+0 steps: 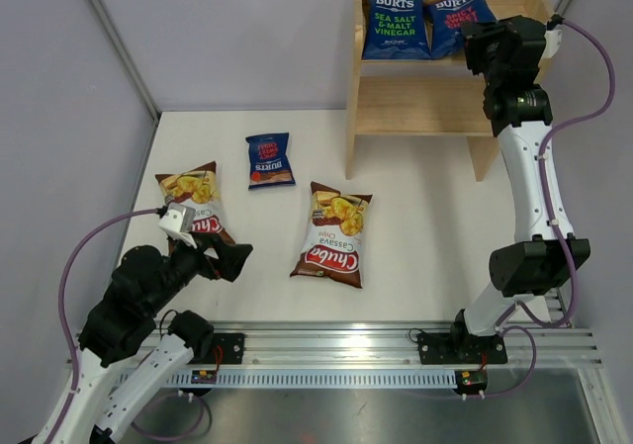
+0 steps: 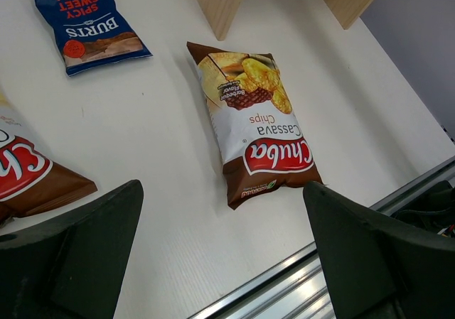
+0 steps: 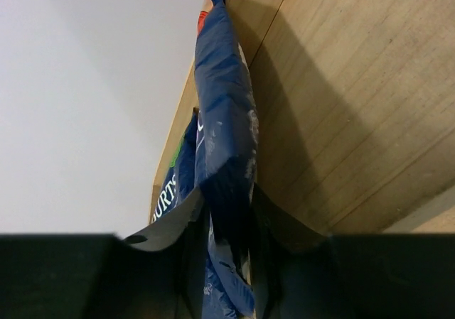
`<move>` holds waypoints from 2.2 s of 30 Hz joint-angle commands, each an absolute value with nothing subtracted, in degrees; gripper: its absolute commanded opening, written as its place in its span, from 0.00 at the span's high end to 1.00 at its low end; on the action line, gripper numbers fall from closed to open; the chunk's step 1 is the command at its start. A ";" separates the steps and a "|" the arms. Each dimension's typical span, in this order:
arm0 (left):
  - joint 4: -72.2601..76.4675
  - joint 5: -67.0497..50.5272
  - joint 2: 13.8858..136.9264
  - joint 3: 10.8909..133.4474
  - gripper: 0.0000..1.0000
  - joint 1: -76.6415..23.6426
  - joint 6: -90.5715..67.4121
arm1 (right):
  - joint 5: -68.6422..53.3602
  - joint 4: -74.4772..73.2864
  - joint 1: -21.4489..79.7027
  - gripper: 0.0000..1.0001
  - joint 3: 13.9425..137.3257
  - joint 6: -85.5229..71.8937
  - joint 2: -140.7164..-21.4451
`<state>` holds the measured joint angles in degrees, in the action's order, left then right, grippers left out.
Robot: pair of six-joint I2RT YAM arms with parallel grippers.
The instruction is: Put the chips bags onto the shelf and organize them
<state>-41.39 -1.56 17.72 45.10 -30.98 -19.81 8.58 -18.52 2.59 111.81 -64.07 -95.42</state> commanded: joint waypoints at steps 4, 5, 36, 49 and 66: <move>-38.50 -2.28 16.96 44.65 0.01 -30.94 -20.13 | 8.53 -27.84 3.08 0.52 127.22 -57.05 -101.94; -38.50 -2.29 16.88 44.65 0.01 -31.02 -20.13 | 8.09 -31.69 3.08 0.48 129.35 -55.65 -103.00; -38.23 -3.08 16.08 44.30 0.01 -30.94 -20.04 | 14.59 -41.75 3.16 0.45 136.84 -42.89 -104.24; -37.88 -3.25 15.21 43.94 0.01 -30.94 -20.21 | 15.46 -39.38 4.04 0.59 137.55 -48.95 -107.93; -37.79 -3.43 15.38 43.68 0.01 -31.02 -20.48 | 18.11 -37.00 4.13 0.24 134.64 -49.93 -104.94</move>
<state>-40.53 -2.00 15.38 43.57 -30.98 -19.99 15.22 -36.49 4.05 134.89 -51.42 -106.98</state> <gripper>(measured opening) 0.988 0.727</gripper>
